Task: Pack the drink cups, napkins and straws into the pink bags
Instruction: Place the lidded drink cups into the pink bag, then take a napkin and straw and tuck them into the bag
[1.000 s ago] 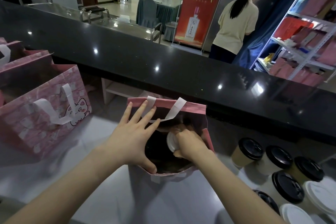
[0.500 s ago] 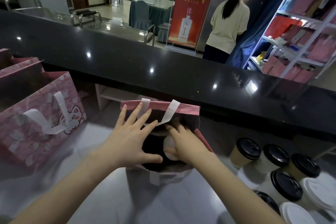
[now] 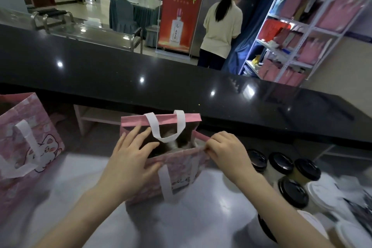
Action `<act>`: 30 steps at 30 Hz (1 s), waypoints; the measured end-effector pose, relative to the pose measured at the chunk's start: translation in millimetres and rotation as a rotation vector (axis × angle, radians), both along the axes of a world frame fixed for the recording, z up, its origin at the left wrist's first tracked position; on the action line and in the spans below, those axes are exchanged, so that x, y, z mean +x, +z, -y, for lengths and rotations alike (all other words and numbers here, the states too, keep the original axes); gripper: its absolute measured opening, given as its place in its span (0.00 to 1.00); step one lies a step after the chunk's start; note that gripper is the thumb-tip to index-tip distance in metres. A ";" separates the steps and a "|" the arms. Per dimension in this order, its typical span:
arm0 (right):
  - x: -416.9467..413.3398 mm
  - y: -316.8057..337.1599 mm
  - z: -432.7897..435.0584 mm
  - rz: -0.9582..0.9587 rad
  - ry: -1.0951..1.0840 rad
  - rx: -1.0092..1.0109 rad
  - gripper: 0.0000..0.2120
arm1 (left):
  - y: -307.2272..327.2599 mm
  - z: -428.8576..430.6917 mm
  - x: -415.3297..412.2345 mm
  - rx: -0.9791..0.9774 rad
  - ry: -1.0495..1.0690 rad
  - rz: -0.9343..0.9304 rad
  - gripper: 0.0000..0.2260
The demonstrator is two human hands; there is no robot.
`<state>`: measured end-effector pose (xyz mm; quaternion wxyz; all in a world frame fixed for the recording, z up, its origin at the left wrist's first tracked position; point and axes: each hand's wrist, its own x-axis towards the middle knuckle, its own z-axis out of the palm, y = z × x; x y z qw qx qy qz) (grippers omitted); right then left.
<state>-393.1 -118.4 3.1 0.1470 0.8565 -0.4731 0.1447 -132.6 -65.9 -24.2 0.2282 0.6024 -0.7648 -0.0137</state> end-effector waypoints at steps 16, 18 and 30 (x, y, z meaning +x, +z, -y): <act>-115.8 -4.3 -37.1 0.325 0.054 0.007 0.04 | 31.5 -12.6 -145.4 -0.292 -0.095 -0.288 0.05; -160.7 1.5 -42.7 0.332 0.014 0.011 0.02 | 35.1 -8.8 -192.3 -0.259 -0.153 -0.293 0.03; -479.7 -24.3 -72.6 0.407 -0.658 0.383 0.09 | 8.5 52.9 -502.8 0.116 -0.574 -0.235 0.03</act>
